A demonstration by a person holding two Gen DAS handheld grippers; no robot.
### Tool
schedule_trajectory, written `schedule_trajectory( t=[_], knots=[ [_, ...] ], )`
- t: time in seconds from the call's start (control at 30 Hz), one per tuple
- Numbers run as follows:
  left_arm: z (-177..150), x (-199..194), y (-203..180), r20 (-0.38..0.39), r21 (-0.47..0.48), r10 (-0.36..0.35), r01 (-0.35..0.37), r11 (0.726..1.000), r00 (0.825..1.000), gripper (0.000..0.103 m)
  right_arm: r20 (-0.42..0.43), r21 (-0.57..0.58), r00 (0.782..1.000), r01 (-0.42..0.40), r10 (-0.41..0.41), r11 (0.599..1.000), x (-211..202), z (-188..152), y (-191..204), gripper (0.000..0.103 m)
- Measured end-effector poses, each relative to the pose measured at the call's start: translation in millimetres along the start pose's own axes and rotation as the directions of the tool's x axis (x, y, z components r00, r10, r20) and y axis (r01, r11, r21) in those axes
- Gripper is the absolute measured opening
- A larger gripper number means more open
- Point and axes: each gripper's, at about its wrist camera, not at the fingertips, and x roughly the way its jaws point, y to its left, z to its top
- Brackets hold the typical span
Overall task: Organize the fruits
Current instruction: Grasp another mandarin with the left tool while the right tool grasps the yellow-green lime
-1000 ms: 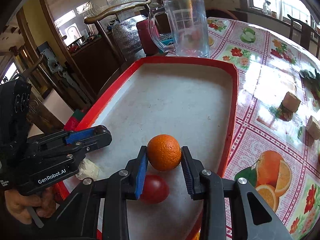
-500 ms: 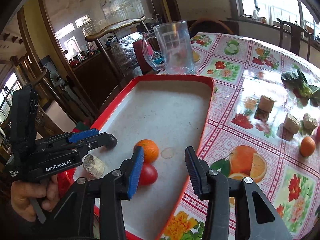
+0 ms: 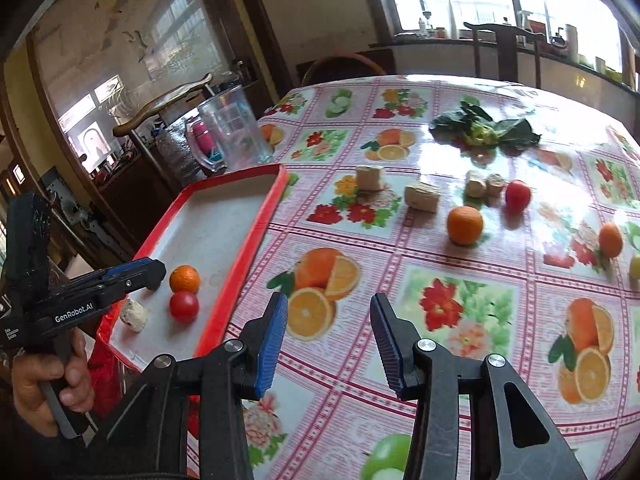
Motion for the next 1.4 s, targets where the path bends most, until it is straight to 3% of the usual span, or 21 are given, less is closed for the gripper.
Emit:
schedule_trajectory(
  t=[0.73,1.13,1.4],
  knots=[
    [6,41,-123,-0.081,0.185,-0.135,0.147,0.972,0.988,0.040,0.024,0.165,0.983,0.177,-0.183,0.970,-53,-25,-121,0.045],
    [26,89,-174,-0.127,0.233,-0.159,0.186,0.955,0.979,0.040,0.014,0.239,0.960,0.268,-0.280,0.933,-57,-15,-195,0.045],
    [46,129,-195,-0.141,0.241,-0.152,0.183,0.953,0.978,0.040,-0.004,0.262,0.931,0.353,-0.365,0.898,-46,1,-234,0.046]
  ],
)
